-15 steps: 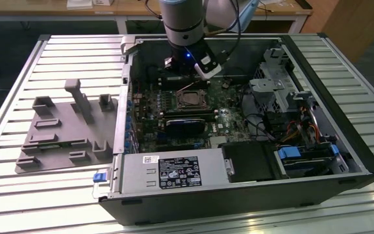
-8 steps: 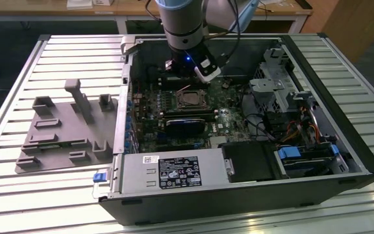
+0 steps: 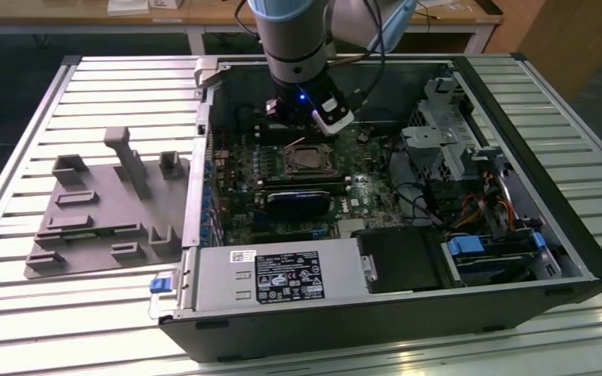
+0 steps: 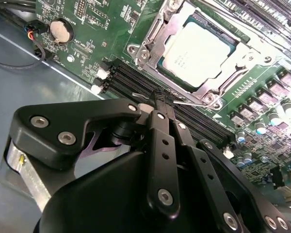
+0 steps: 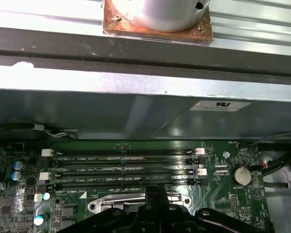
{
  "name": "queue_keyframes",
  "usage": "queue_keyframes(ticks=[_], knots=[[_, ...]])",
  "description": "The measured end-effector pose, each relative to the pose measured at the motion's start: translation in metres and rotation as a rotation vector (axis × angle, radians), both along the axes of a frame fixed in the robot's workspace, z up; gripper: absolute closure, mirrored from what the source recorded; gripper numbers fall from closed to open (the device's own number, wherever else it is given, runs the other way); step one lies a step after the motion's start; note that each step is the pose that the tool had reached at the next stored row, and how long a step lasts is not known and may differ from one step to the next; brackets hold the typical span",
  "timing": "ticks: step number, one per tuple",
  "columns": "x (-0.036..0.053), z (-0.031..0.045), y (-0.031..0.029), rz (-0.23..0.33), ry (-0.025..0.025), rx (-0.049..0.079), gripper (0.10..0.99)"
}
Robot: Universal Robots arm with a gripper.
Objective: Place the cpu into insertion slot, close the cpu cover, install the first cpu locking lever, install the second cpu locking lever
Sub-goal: 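Install the first cpu locking lever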
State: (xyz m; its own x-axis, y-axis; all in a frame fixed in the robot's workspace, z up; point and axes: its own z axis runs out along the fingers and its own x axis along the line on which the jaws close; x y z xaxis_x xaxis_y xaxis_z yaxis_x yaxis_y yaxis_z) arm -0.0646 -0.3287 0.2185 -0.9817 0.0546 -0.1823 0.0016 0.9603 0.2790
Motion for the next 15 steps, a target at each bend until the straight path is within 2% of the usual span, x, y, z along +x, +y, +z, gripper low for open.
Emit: queue_keyframes(ticks=[10, 15], knots=[[0.0001, -0.0031, 0.0051, -0.002, 0.0, -0.001, 0.98], [0.0003, -0.0041, 0.0095, -0.004, 0.0, -0.008, 0.98]])
